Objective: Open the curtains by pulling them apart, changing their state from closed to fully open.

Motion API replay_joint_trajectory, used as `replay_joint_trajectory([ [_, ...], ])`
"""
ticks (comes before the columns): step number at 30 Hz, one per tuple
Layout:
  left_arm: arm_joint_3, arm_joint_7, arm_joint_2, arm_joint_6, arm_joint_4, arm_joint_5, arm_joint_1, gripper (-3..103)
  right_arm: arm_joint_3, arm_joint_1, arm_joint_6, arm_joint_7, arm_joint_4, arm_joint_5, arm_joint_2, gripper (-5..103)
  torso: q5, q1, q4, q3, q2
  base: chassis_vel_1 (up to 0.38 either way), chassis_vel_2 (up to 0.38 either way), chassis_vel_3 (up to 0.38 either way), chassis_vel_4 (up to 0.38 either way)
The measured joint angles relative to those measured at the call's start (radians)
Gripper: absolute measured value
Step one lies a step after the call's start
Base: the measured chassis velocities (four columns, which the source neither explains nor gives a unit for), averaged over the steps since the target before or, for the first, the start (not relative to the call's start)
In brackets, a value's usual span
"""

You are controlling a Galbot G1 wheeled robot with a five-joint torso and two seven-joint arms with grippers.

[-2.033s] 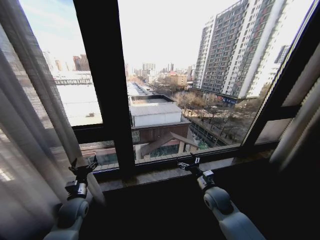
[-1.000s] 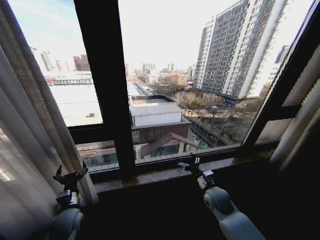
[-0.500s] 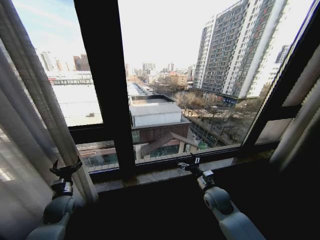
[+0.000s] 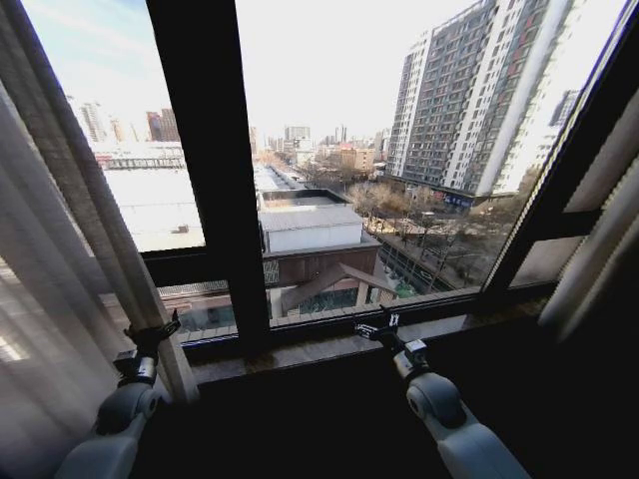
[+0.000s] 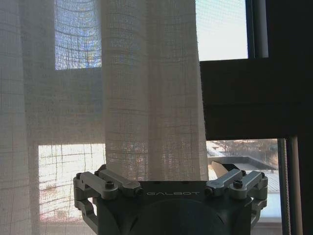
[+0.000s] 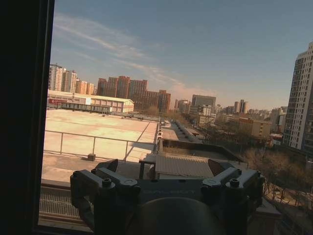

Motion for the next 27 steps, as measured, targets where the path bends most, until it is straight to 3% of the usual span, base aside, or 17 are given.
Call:
replay_joint_trajectory([
  [10,-0.011,0.005,-0.004,0.001,0.054,0.003,-0.042,102,0.000,0.000,0.000,0.000,0.000,0.000,0.000,100,0.0000,0.000,0.0002,0.000,0.000,0.000,0.000,0.000,0.000],
  [14,-0.016,0.024,-0.010,-0.012,0.050,0.004,-0.036,88,0.000,0.000,0.000,0.000,0.000,0.000,0.000,100,0.0000,0.000,-0.0001,0.000,0.000,0.000,0.000,0.000,0.000],
  [15,-0.021,0.038,-0.011,-0.025,0.043,0.006,-0.027,72,0.000,0.000,0.000,0.000,0.000,0.000,0.000,100,0.0001,0.000,0.0000,0.000,0.000,0.000,0.000,0.000,0.000],
  [18,-0.024,0.038,-0.011,-0.026,0.041,0.006,-0.024,66,0.000,0.000,0.000,0.000,0.000,0.000,0.000,100,0.0001,0.000,0.0000,0.000,0.000,0.000,0.000,0.000,0.000],
  [21,-0.030,0.038,-0.012,-0.026,0.034,0.006,-0.018,50,0.000,0.000,0.000,0.000,0.000,0.000,0.000,100,0.0001,0.000,0.0000,0.000,0.000,0.000,0.000,0.000,0.000],
  [27,-0.043,0.025,-0.016,-0.026,0.025,0.006,-0.004,34,0.000,0.000,0.000,0.000,0.000,0.000,0.000,100,0.0001,0.000,0.0000,0.000,0.000,0.000,0.000,0.000,0.000],
])
